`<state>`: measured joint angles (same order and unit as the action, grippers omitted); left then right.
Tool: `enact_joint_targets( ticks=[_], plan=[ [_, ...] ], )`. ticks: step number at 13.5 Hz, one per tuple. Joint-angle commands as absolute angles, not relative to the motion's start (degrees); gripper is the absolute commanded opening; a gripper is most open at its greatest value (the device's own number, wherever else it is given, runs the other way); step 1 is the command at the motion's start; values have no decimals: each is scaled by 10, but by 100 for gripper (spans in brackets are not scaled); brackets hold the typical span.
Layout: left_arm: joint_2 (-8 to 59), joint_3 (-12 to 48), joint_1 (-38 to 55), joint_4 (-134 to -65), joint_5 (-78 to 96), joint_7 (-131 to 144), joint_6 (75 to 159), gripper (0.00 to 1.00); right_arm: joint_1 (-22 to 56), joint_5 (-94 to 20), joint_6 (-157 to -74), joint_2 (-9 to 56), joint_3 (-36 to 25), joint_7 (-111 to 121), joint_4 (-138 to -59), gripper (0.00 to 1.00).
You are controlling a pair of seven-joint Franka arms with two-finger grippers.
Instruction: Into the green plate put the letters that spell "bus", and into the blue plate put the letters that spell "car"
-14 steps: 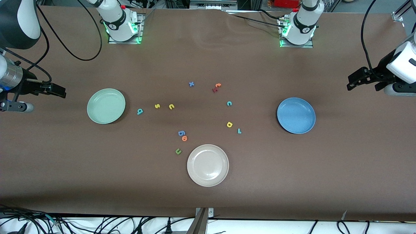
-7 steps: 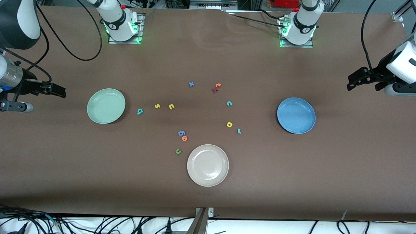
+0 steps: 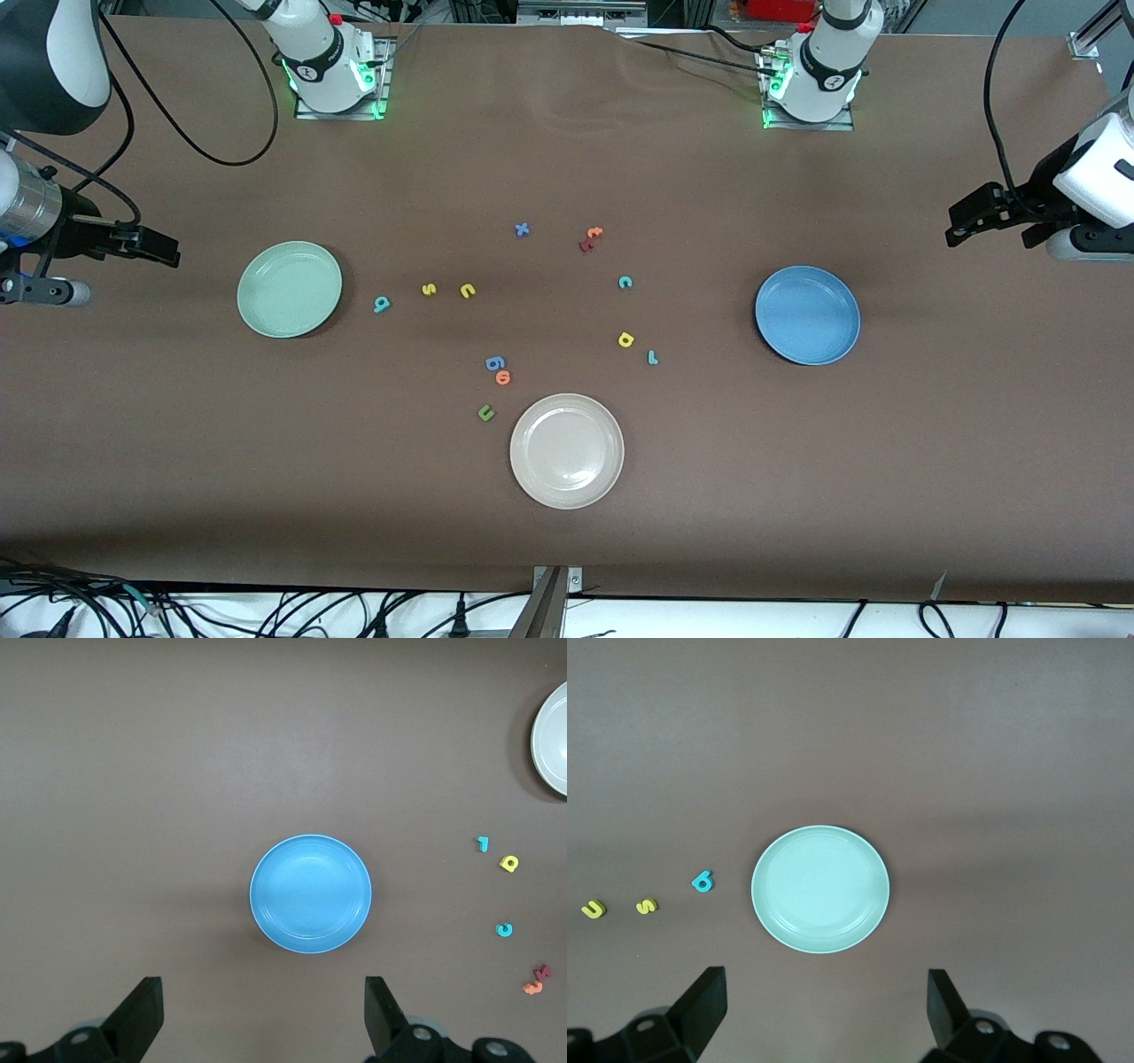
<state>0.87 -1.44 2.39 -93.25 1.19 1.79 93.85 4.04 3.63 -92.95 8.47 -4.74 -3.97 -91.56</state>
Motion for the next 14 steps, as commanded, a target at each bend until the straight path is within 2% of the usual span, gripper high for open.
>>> enact_joint_targets(
  ticks=[1, 14],
  plan=[
    [5, -16, 27, -936, 15, 16, 942, 100, 38, 28, -922, 86, -47, -36, -910, 100],
    [5, -16, 27, -936, 15, 16, 943, 100, 38, 27, -922, 85, -47, -42, -911, 100]
  ],
)
